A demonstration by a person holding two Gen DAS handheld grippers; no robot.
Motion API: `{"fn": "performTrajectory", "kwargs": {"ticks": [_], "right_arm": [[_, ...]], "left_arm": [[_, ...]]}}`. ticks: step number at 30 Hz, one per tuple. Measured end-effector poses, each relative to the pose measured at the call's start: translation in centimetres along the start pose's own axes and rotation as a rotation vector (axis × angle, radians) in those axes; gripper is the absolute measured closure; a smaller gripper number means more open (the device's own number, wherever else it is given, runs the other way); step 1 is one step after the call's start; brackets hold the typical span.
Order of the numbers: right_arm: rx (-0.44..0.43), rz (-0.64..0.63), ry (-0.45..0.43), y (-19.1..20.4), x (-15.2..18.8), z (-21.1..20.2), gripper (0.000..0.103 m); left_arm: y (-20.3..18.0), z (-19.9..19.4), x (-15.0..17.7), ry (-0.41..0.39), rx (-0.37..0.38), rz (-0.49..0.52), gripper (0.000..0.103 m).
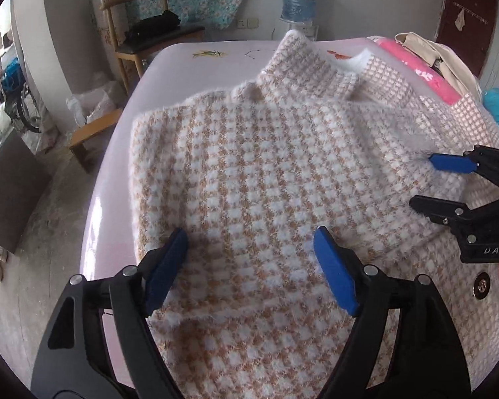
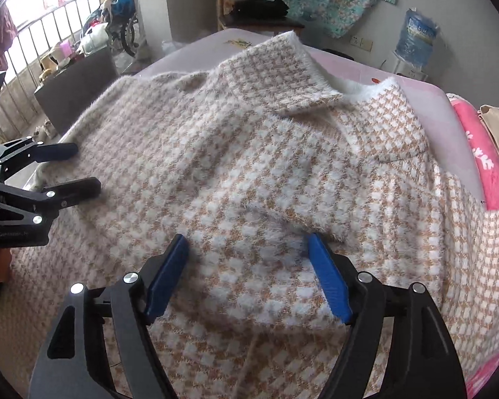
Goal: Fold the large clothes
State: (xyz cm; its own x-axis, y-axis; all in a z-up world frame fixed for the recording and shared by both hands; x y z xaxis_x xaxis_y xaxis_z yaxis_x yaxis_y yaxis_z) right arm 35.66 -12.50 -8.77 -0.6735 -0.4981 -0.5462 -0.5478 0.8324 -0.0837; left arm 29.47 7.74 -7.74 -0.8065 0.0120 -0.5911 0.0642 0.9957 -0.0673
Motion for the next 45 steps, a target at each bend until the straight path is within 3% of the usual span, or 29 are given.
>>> {"fn": "performTrajectory", "kwargs": {"ticks": [4, 7, 9, 13, 15, 17, 20, 30, 38, 45], "right_arm": [[-0.023, 0.019, -0.063, 0.6, 0.6, -2.7, 0.030], [-0.031, 0.013, -0.025, 0.4, 2.8, -1.4, 0.027], [-0.058, 0.039, -0.032, -0.3, 3.3, -1.6, 0.024], [-0.011, 0.074, -0.087, -1.8, 3.3, -3.5, 0.024], [0.050, 0.073, -0.065, -2.9, 3.9, -2.9, 0.024], [0.049, 0.035, -0.084, -3.0, 4.5, -2.6, 0.023], [0.083, 0.006, -0.042, -2.4, 4.5, -3.1, 0.024], [0.051, 0.153, -0.085, -5.7, 5.9, -6.0, 0.024], [0.061, 0.203, -0.100, -7.5, 6.7, -6.1, 0.024], [0.082, 0.377, -0.142, -13.4, 6.8, -8.2, 0.024]], "left_arm": [[0.3, -1.8, -0.1, -0.035, 0.039, -0.047, 0.024], [0.6, -0.6, 1.2, 0.012, 0.019, -0.029, 0.021], [0.4, -0.7, 1.3, -0.004, 0.009, -0.004, 0.021], [0.8, -1.1, 0.9, 0.017, 0.023, -0.063, 0.021], [0.9, -1.0, 0.9, 0.024, 0.023, -0.070, 0.021], [0.7, -0.8, 1.0, 0.028, 0.006, -0.058, 0.021], [0.4, -1.0, 0.8, 0.034, -0.015, -0.059, 0.021], [-2.4, -3.8, -0.9, -0.017, -0.004, -0.018, 0.020], [-6.0, -2.1, -2.1, -0.007, 0.026, -0.002, 0.020], [-8.9, 0.0, -2.8, 0.002, 0.023, 0.028, 0.020]]}}
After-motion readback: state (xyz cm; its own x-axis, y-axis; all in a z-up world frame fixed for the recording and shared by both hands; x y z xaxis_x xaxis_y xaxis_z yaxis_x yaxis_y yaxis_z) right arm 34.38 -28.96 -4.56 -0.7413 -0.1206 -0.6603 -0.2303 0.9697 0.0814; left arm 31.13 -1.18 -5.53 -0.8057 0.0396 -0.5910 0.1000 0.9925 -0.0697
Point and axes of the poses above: each gripper's, at about its wrist camera, not at the fingertips, and z roughly the way its jaws point, y to its left, x to its underside, the point moved 5 cm from there along z, roughly the way its jaws point, and after that the axes turned 7 degrees about -z, right-handed, at the moved point
